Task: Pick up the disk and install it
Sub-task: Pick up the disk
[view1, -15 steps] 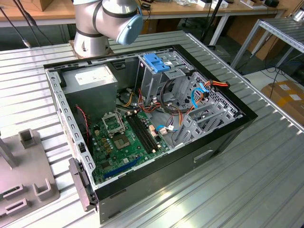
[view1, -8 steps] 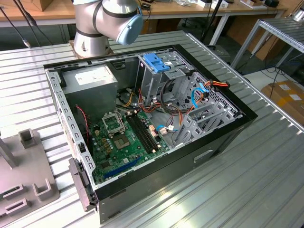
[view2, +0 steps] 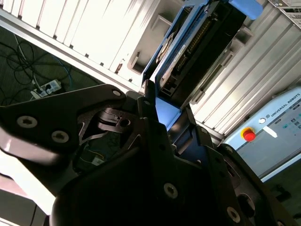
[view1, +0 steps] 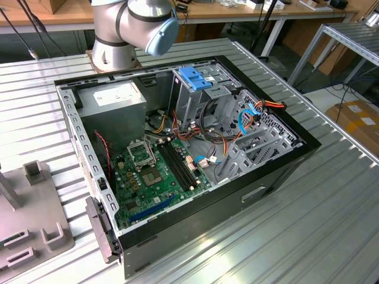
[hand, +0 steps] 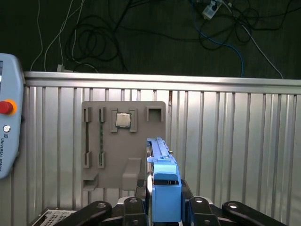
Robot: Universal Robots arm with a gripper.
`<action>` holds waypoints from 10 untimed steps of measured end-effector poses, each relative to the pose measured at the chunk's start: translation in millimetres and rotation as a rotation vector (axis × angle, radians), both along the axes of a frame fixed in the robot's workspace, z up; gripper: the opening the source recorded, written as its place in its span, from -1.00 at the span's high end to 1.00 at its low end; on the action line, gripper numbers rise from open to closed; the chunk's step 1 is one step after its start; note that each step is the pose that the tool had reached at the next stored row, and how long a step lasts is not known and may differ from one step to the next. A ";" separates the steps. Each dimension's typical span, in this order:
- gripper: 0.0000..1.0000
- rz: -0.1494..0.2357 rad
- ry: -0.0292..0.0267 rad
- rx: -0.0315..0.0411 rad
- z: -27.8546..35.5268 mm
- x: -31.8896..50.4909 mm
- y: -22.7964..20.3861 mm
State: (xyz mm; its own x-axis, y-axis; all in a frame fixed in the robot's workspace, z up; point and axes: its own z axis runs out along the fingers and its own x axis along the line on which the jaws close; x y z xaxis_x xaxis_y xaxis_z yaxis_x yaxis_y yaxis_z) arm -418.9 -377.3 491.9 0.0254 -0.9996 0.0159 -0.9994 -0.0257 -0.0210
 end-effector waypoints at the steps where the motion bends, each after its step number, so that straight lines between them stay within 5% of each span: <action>1: 0.26 0.000 0.0000 0.0000 0.0 0.4 0.0; 10: 0.26 0.000 0.0001 -0.0001 0.0 7.1 0.0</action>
